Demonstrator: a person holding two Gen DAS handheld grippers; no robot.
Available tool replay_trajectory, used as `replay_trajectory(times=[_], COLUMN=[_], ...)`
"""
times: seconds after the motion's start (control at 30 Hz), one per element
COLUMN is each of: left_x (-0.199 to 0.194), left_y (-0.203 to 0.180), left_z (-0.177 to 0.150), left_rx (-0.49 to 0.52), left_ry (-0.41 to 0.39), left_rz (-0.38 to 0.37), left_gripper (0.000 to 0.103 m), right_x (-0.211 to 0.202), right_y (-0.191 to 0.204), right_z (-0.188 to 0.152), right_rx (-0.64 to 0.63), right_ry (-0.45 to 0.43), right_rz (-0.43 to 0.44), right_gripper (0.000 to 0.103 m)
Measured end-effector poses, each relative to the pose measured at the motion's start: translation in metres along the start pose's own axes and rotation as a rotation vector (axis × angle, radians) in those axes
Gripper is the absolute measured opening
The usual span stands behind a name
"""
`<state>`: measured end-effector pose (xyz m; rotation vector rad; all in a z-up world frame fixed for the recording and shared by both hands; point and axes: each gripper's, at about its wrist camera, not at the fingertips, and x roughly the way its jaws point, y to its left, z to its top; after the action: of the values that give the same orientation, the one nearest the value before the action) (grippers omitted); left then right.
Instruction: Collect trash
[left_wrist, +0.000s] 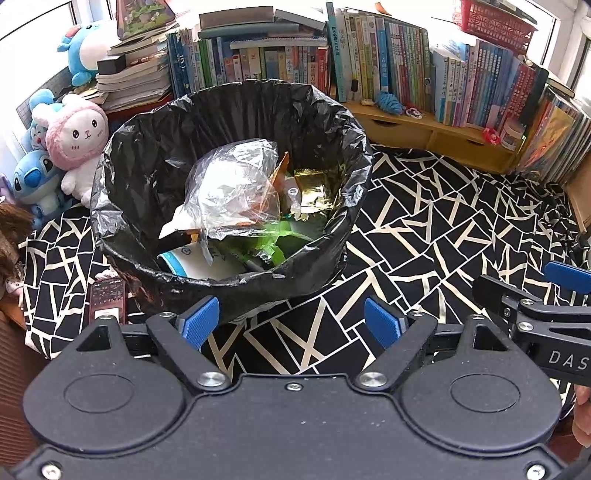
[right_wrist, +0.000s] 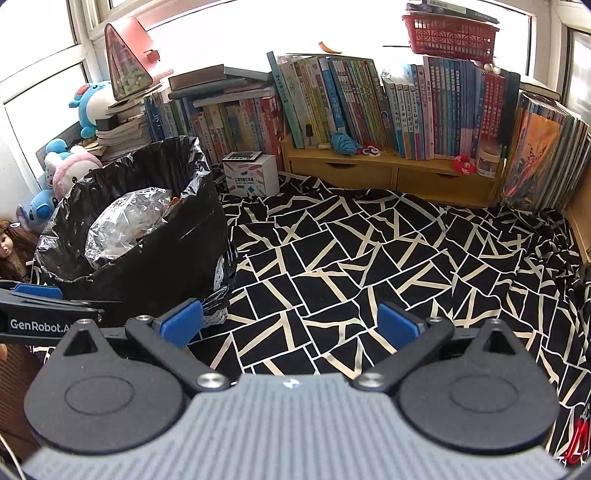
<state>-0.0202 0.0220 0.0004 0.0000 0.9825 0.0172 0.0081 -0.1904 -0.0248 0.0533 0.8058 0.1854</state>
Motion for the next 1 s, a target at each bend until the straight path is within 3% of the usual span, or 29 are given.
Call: replay_trajectory(times=[1.0], left_x=[0.0016], left_y=[-0.0016], left_z=[-0.0021], left_rx=[0.017], left_ry=[0.009], left_rz=[0.003], left_gripper=[0.085], right_x=[0.0023], right_y=[-0.0004], right_z=[-0.0009], right_rx=[0.006], right_ry=[0.029], right_rz=[0.015], right_gripper=[0.103])
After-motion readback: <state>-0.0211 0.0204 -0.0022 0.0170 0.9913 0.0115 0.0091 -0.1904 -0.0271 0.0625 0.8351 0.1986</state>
